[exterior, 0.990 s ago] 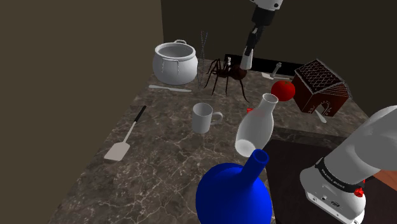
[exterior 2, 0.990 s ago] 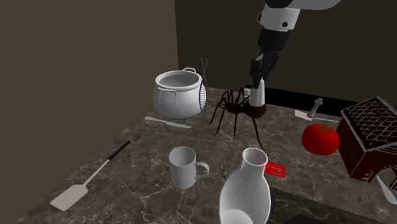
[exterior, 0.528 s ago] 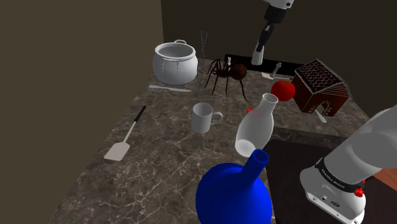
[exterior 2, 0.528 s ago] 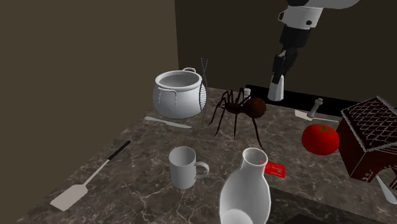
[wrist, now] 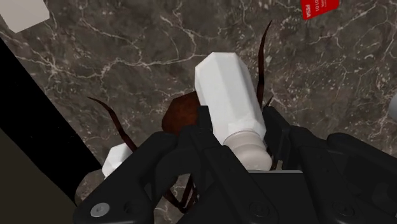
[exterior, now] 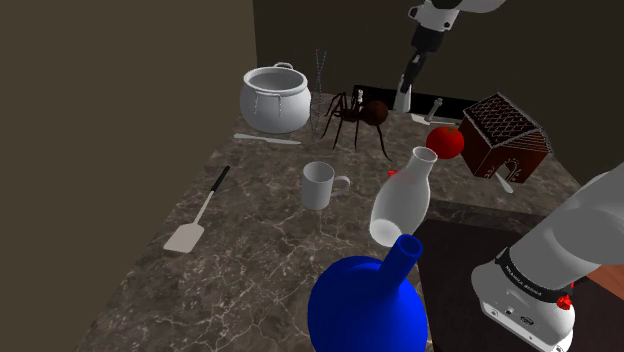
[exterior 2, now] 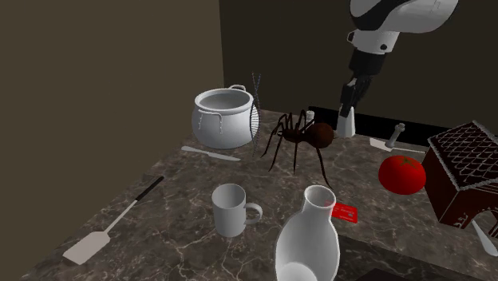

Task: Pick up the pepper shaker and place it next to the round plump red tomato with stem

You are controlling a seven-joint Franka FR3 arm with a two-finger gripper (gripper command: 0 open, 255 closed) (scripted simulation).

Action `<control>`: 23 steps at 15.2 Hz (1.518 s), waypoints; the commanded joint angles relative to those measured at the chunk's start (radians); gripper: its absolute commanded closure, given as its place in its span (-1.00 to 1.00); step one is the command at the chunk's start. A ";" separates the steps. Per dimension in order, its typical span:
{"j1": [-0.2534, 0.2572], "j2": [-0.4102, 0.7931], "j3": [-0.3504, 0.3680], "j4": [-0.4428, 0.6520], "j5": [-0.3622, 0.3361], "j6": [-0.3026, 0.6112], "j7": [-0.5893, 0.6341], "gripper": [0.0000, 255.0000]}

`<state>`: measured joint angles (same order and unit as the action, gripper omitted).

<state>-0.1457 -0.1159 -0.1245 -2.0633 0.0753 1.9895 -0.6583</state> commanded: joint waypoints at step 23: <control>0.003 0.130 0.000 -0.196 0.040 0.324 -0.045 1.00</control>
<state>-0.1425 0.0050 -0.1248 -2.2545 0.1123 2.2987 -0.6998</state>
